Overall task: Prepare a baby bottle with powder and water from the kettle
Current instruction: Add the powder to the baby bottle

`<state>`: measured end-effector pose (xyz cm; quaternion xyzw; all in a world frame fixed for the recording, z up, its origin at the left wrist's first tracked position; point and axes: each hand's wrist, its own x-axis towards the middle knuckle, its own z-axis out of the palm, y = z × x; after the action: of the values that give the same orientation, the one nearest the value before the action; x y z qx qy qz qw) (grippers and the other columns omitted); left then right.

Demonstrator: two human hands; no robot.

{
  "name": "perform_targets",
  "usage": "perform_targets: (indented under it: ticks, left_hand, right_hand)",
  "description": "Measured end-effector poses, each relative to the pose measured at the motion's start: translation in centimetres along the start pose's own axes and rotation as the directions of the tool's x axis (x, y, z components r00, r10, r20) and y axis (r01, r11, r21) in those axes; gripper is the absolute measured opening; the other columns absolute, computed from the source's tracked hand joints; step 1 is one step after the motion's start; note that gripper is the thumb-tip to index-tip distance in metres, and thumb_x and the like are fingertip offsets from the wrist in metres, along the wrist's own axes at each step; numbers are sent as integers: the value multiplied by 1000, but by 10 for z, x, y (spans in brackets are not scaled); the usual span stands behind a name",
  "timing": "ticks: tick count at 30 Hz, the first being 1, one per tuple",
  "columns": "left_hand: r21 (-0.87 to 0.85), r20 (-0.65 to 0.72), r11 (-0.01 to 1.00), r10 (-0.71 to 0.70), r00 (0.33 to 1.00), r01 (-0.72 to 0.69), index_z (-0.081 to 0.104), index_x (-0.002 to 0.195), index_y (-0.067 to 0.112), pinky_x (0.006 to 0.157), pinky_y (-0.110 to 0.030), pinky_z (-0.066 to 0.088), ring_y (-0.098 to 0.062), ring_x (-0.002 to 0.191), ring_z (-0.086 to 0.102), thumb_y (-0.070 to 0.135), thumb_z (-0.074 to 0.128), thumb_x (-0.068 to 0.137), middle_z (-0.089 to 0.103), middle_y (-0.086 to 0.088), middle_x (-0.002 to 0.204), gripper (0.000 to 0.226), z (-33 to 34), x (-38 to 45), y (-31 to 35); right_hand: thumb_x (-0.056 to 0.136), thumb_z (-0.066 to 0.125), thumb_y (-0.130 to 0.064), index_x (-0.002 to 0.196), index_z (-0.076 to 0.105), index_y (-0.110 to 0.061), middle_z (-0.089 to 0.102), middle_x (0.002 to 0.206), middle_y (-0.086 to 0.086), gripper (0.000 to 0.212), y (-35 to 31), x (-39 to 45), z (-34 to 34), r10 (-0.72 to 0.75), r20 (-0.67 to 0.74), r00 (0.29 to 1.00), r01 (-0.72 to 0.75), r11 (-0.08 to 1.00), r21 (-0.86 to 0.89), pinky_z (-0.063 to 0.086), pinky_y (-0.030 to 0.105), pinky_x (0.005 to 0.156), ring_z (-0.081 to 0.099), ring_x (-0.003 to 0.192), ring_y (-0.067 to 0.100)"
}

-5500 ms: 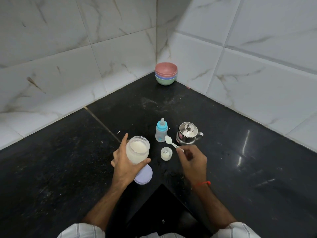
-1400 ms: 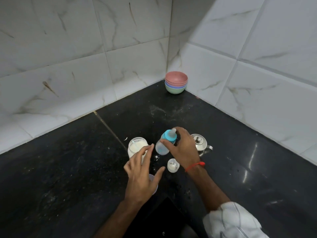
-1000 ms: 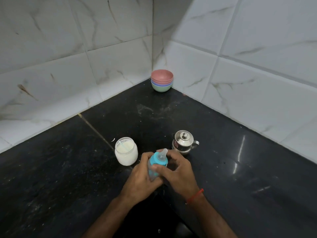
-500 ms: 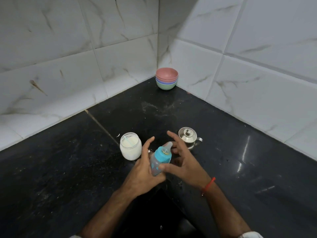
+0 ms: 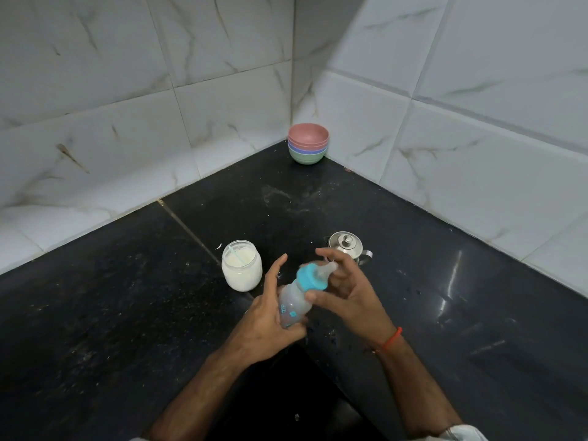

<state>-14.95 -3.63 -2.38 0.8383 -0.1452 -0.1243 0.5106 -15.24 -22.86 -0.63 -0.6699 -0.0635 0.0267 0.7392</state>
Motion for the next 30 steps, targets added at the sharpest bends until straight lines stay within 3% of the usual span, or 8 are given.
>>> perform_targets:
  ticks: [4,6,8,10,13,19,25,30]
  left_hand:
    - [-26,-61,999,-48,997,46,8,157,46,94,-21,52,19,99,60,8,77,79,58,37,99,111,-4,-8,-5]
    - [-46,-109,998,-57,992,53,11,155,49,95,-27,54,9,99,64,8,77,79,64,31,96,108,-6,-10,-10]
    - [-70,-135,996,-69,988,60,12,151,56,95,-38,58,-9,97,68,12,76,79,68,21,100,106,-7,-11,-13]
    - [-85,-150,994,-79,986,67,14,150,58,94,-45,59,-14,95,68,14,76,78,69,14,104,104,-7,-12,-14]
    - [-97,-146,992,-95,985,81,14,149,60,94,-46,59,-13,94,69,16,76,78,70,13,104,104,-7,-14,-13]
    - [-89,-160,990,-124,979,111,12,147,66,107,-56,50,-36,130,57,40,73,71,58,-13,139,100,-8,-18,-13]
    - [-68,-149,992,-112,982,103,14,147,63,110,-54,48,-32,135,54,44,73,71,59,-6,139,98,-10,-20,-16]
    - [-68,-145,993,-102,984,93,16,147,63,107,-54,51,-30,129,58,43,74,72,56,-7,141,97,-10,-20,-18]
  right_hand:
    - [70,83,0,123,61,-5,78,113,5,58,1,1,-20,64,-181,981,-45,993,107,60,27,90,73,105,17]
    - [71,89,-7,115,67,-13,78,105,-1,50,17,6,-37,101,-216,971,-148,966,-213,60,24,91,73,95,10]
    - [75,91,-20,117,70,-17,70,106,-1,47,42,11,-53,117,-302,946,-281,758,-588,53,17,87,67,92,11]
    - [80,87,-27,126,69,-15,59,115,4,50,66,12,-66,131,-308,942,-325,579,-748,43,19,92,61,104,20]
    - [86,82,-24,137,62,-12,52,127,9,56,88,13,-72,228,-287,930,-365,498,-787,37,21,98,54,119,25]
    - [89,78,-32,142,56,-16,49,135,8,60,104,12,-68,219,-319,922,-386,465,-797,40,32,109,47,128,26]
    - [83,76,-58,154,38,-27,43,141,4,86,101,13,-53,70,-297,952,-304,319,-898,37,39,106,43,126,26]
    - [80,72,-65,152,45,-26,51,138,2,86,106,23,-29,-50,-175,983,-157,253,-955,38,43,93,48,115,28]
